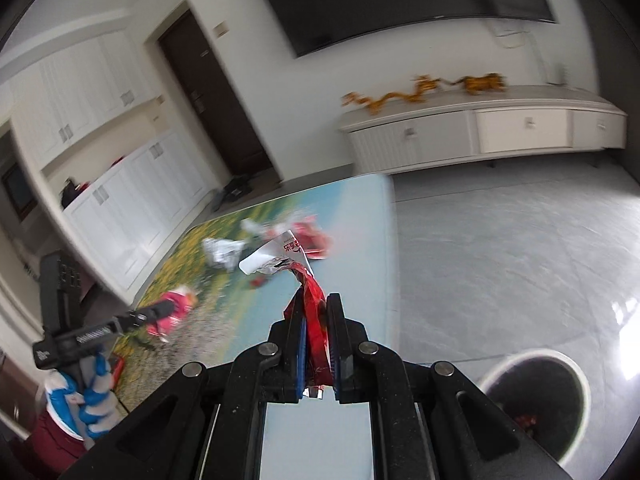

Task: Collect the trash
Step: 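Carry both held wrappers over the trash bin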

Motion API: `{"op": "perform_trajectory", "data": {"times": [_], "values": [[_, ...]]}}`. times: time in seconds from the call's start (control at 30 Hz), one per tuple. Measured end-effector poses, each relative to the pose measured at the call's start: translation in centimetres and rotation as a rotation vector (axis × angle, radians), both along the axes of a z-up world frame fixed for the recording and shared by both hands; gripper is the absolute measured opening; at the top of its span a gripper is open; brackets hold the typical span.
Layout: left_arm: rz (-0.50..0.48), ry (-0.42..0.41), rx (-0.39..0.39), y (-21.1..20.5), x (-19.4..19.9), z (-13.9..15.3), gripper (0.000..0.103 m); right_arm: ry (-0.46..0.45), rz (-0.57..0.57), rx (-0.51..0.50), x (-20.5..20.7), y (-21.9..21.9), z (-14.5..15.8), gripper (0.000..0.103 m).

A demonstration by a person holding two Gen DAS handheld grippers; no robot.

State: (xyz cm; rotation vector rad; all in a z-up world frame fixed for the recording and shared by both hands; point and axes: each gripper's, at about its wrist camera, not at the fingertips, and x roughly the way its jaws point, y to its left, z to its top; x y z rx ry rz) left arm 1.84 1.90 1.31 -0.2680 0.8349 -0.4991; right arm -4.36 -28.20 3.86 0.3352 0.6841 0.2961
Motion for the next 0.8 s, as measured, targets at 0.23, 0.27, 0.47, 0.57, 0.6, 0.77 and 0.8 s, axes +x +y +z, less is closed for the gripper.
{"op": "perform_trajectory", "data": {"times": [0.23, 0.27, 0.47, 0.57, 0.6, 0.77, 0.8], "values": [[-0.158, -0.012, 0.007, -7.9, -0.2, 2.0, 0.023, 0.035, -0.211, 0.017, -4.4, -8.2, -1.7, 0.009], [-0.184, -0.012, 0.011, -9.4, -0.3, 2.2, 0.023, 0.047, -0.246, 0.025, -5.1, -9.4, -2.3, 0.009], [-0.321, -0.003, 0.055, -18.1, -0.3, 2.1, 0.023, 0.105, -0.362, 0.057, -7.3, -14.0, -4.9, 0.009], [-0.372, 0.013, 0.087, -22.3, -0.2, 1.4, 0.023, 0.141, -0.391, 0.067, -7.4, -15.6, -6.3, 0.009], [-0.384, 0.023, 0.092, -23.4, -0.3, 0.9, 0.023, 0.155, -0.400, 0.077, -7.4, -16.0, -7.0, 0.009], [-0.432, 0.075, 0.129, -29.2, 0.4, -1.3, 0.023, 0.209, -0.429, 0.117, -7.4, -18.0, -9.8, 0.009], [-0.438, 0.083, 0.137, -30.2, 0.5, -1.8, 0.024, 0.216, -0.435, 0.125, -7.4, -18.4, -10.3, 0.009]]}}
